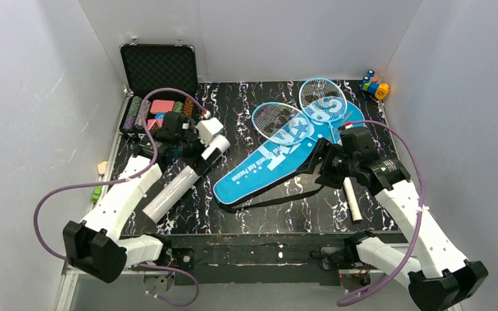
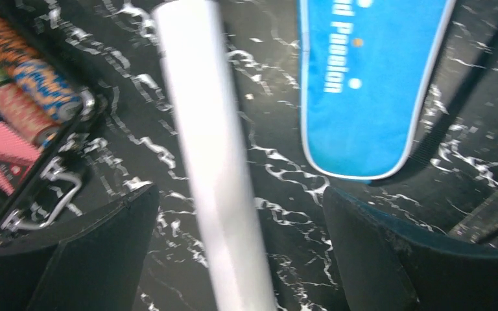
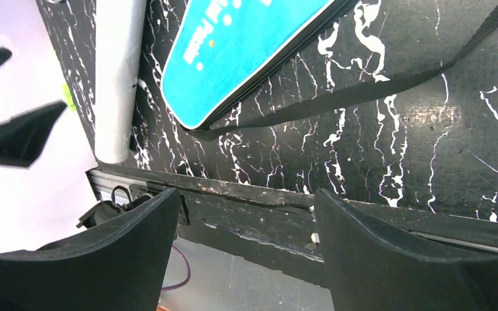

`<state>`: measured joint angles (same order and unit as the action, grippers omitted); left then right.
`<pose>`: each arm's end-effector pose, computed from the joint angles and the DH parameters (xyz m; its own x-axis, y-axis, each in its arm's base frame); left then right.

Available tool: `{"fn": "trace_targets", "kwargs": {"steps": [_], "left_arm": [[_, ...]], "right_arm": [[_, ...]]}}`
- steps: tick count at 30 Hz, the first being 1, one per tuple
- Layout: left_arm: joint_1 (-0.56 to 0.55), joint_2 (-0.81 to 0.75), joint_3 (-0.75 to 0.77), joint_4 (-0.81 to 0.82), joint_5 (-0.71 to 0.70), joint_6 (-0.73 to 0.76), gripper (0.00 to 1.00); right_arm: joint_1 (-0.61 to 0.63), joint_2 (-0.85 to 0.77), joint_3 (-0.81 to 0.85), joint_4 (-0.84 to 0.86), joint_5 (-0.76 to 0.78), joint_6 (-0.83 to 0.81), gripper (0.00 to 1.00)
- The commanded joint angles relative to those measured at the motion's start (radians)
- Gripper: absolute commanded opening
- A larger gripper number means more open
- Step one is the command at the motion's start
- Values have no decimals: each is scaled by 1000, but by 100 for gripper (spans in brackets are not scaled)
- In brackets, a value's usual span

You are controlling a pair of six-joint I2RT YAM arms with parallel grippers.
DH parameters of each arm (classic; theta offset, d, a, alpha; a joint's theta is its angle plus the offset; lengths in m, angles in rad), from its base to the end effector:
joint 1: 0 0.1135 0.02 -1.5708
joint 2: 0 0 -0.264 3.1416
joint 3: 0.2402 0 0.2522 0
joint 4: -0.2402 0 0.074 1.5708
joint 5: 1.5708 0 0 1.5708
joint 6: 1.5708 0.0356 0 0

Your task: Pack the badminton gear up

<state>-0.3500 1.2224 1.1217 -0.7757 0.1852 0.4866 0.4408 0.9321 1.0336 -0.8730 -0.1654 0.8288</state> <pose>0.2320 -0.0917 0.3130 -0.4287 0.6458 -0.6318 0.7333 0.6572 0.1742 0.1589 0.0814 0.3339 -0.8150 0.4194 -0.3998 0.1083 0.7881 0.6060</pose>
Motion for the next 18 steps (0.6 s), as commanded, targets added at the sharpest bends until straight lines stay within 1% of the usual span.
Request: {"fn": "trace_targets", "kwargs": {"steps": [1, 3, 8, 11, 14, 18], "left_arm": [[-108, 11, -61, -75, 24, -19, 98], [-132, 45, -60, -78, 27, -4, 98], [-187, 87, -23, -39, 104, 16, 98], [-237, 105, -57, 34, 81, 32, 98], [-258, 117, -103, 121, 109, 39, 98], [-290, 160, -127, 190, 142, 39, 98]], "right_arm": [[-23, 16, 23, 6, -3, -25, 83], [-29, 28, 23, 7, -2, -25, 82], [-36, 80, 55, -30, 13, -37, 81], [-49, 113, 88, -45, 27, -47, 81], [-61, 153, 121, -54, 32, -52, 81], [-74, 208, 142, -59, 31, -57, 80]]}}
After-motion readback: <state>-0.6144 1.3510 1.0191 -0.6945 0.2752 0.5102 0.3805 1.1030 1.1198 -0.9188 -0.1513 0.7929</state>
